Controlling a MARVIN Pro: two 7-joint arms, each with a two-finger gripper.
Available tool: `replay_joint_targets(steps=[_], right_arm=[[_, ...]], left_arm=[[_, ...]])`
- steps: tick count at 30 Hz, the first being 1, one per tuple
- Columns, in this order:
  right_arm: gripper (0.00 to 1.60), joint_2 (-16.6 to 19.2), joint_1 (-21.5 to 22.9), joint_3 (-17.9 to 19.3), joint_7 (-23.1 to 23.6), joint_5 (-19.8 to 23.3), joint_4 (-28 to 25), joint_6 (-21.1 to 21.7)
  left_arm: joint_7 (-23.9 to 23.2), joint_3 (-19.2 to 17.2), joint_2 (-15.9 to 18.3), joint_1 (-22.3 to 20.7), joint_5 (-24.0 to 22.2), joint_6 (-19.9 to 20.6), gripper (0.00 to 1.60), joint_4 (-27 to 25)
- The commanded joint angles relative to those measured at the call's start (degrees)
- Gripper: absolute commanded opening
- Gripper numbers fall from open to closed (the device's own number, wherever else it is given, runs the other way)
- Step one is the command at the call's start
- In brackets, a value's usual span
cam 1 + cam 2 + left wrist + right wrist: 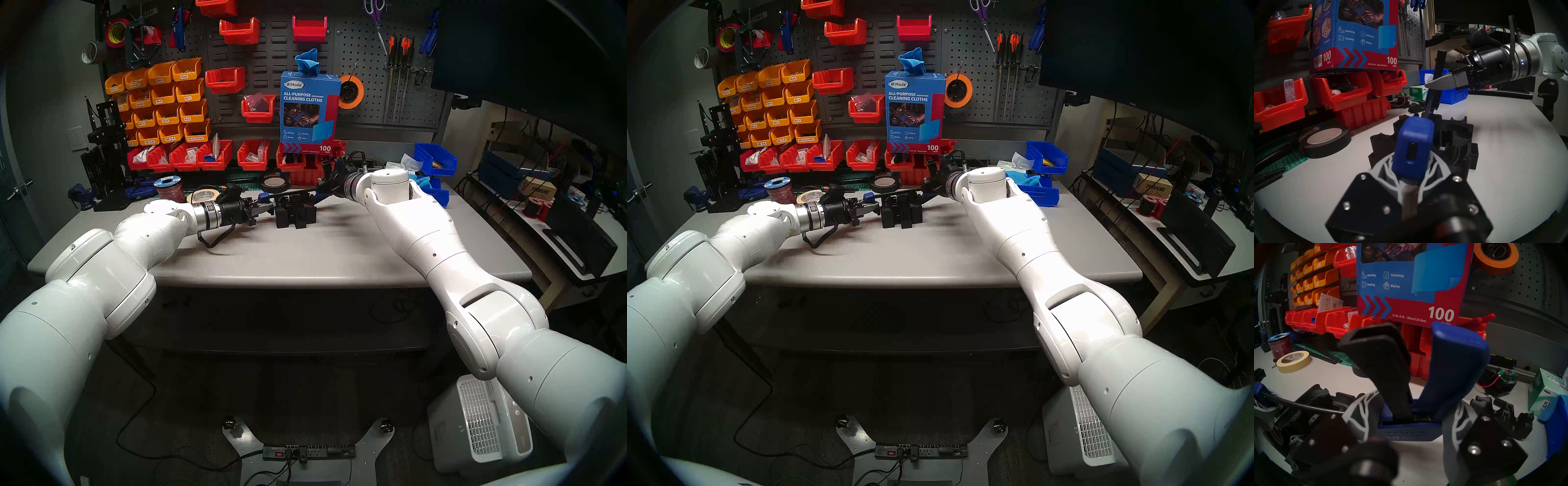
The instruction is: Clamp the two 3D printed pieces together with the clamp
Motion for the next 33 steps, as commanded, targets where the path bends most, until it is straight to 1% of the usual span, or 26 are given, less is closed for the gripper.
replay_joint_targets(steps=[1, 19, 33], right_arm=[[0.00, -1.42, -2.87, -2.84, 2.16, 0.16, 2.87, 2.75], [0.00, -1.69, -2.56, -4.00, 2.51, 0.29, 5.28, 2.18], [0.00, -1.89, -2.50, -4.83, 2.60, 0.52, 6.62, 1.30]], left_arm=[[0.13, -0.10, 0.08, -0.95, -0.03, 0.09, 0.00, -0.06], [0.44, 0.07, -0.31, 0.98, -0.16, 0.75, 0.00, 0.13], [0.72, 0.56, -0.42, 1.38, -0.09, 0.87, 0.00, 0.01]])
